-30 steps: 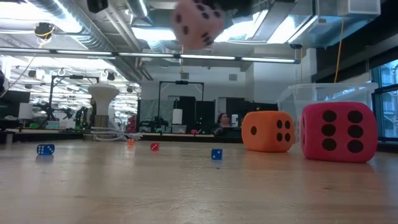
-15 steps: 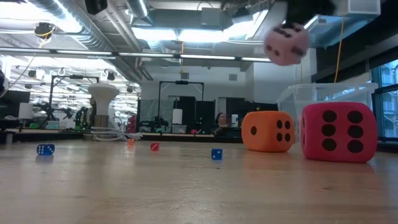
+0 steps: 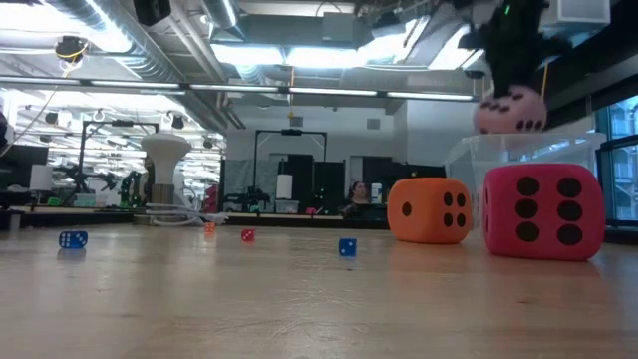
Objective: Pick & Place Dice
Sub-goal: Put the large pink die into the container
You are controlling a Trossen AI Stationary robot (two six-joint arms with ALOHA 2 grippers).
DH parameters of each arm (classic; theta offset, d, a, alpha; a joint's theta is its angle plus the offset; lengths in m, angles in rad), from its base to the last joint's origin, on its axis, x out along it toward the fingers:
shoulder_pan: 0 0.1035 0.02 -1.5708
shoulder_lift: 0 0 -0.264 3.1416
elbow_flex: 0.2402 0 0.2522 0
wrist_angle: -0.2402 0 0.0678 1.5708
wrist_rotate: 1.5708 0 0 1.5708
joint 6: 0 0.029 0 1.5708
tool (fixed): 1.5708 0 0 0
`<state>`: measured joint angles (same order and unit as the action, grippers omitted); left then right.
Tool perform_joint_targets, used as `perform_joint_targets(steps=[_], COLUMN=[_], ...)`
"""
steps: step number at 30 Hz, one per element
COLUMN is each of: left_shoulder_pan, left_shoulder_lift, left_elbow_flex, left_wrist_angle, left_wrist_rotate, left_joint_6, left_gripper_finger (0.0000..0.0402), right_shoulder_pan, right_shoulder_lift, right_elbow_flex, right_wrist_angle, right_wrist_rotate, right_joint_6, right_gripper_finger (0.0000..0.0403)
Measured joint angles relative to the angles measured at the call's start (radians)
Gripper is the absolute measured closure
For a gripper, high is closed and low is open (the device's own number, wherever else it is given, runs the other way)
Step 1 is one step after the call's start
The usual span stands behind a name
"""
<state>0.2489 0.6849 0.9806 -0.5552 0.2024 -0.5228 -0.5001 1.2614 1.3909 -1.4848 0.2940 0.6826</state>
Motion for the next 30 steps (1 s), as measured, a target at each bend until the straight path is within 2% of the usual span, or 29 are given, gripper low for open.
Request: perform_joint_targets(steps=[4, 8, 14, 21, 30], left_shoulder_pan=[0.0, 0.0, 0.0, 0.0, 0.0], left_shoulder_lift=[0.0, 0.0, 0.0, 0.0, 0.0], left_elbow_flex=[0.0, 0.0, 0.0, 0.0, 0.0], left_wrist_angle=[0.0, 0.0, 0.0, 0.0, 0.001], left_wrist_rotate=[-0.011, -0.031, -0.033, -0.053, -0.055], left_joint_6=[0.011, 0.013, 0.014, 0.01, 0.004], left_gripper_finger=[0.0233, 0.0233, 0.0233, 0.0233, 0.0233], right_shoulder_pan=[-0.127, -0.195, -0.233, -0.25, -0.294], right_shoulder_lift=[0.036, 0.108, 0.236, 0.363, 0.396], right_elbow_flex=[-0.066, -0.08, -0.046, 0.015, 0.036], right_wrist_angle=[0.129, 0.15, 0.203, 0.186, 0.136], right_wrist_rotate=[-0.074, -0.061, -0.069, -0.096, -0.071], right_joint_6=[-0.064, -0.099, -0.166, -0.197, -0.222], right_gripper_finger=[0.0306, 0.0306, 0.0307, 0.0314, 0.0314])
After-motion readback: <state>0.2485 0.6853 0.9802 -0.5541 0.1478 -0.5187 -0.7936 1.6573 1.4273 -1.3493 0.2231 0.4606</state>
